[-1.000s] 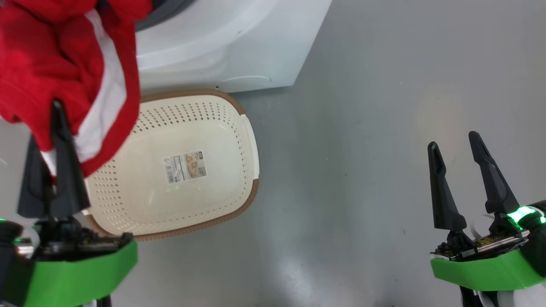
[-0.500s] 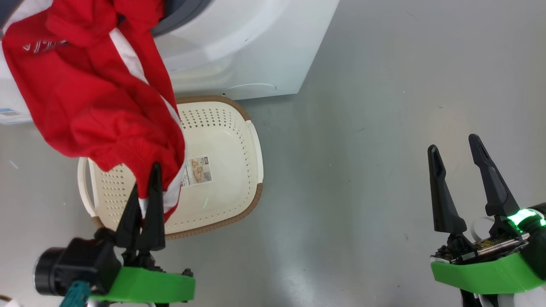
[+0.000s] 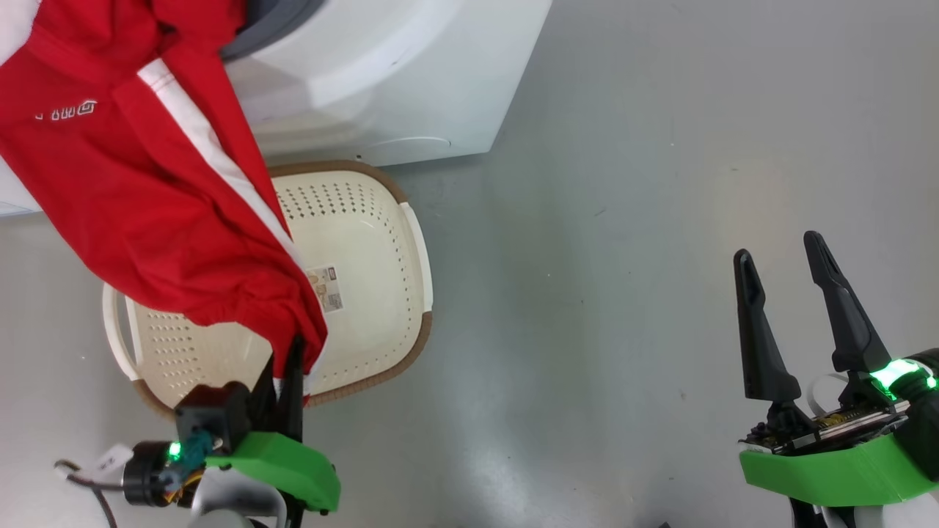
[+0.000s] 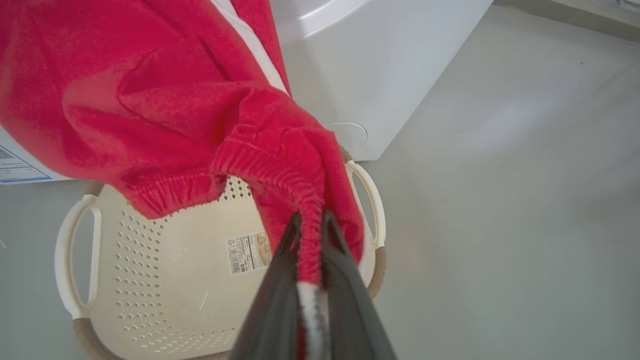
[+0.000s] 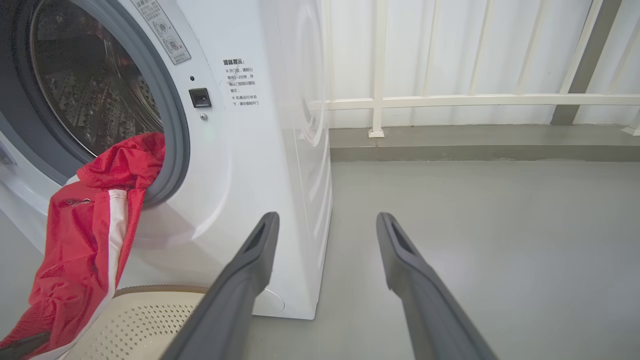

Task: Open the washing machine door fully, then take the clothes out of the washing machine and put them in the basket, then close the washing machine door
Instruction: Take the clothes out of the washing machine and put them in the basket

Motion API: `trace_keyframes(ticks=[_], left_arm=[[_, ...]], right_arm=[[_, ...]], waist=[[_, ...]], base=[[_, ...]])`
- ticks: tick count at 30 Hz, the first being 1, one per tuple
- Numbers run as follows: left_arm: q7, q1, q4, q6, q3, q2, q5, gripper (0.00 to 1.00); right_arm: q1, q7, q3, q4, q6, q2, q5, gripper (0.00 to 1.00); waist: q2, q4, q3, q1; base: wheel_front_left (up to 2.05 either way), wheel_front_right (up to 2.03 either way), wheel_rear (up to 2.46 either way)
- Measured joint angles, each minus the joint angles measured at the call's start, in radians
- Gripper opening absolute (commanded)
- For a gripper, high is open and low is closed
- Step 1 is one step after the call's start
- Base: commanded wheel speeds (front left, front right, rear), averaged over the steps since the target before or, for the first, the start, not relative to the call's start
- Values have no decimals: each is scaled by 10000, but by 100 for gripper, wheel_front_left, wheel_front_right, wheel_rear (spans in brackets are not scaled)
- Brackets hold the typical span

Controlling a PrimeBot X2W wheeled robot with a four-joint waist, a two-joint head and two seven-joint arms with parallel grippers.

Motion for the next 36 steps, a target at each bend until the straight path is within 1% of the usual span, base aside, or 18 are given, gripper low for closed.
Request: trace_keyframes(ticks=[3,8,16,19,20,21,24,26,29,32,36], left_arm=[[-104,-461,1220,-474,-100,-161,-121,0],[-401,-1341,3066,-1112,-257,-466,-378,0],[-744,-2613,5530,-1847,-263,-777,-550,0],[-617,-2986,6366,-2226,-318,-901,-679,0],[-617,-2986,6366,-2226,-318,-901,-679,0],[-581,-3072,6930,-2422,-324,-1005,-761,0],[-497,-3171,7770,-2725,-339,-1131,-995,0],[-562,-3359,8147,-2775,-353,-1149,-993,0],[-894,-3732,8500,-2738,-341,-1147,-947,0],[-1131,-4065,8675,-2522,-311,-1122,-819,0],[-1218,-4219,8659,-2345,-171,-1085,-604,0]], right_arm=[[-35,0,12,-4,0,2,0,100],[-58,0,31,-19,0,0,10,100],[-215,0,171,-25,0,2,10,100],[-226,0,176,-52,0,2,10,100],[-226,0,176,-52,0,2,10,100],[-226,0,186,-54,0,2,12,100],[-229,0,224,-56,0,2,12,100],[-236,0,242,-56,0,2,12,100],[-254,0,242,-54,0,2,13,100],[-261,0,244,-46,0,2,13,100],[-290,0,253,-46,0,2,13,100]], waist=[[0,-47,123,0],[0,-130,366,0],[0,-286,709,0],[-1,-354,800,0],[-1,-354,800,0],[0,-391,867,0],[0,-440,968,0],[0,-474,1032,0],[0,-502,1122,0],[0,-506,1182,0],[0,-508,1225,0]], base=[[0,0,0],[0,0,0],[0,0,0],[0,0,0],[0,0,0],[0,0,0],[0,0,0],[0,0,0],[0,0,0],[0,0,0],[0,0,0]])
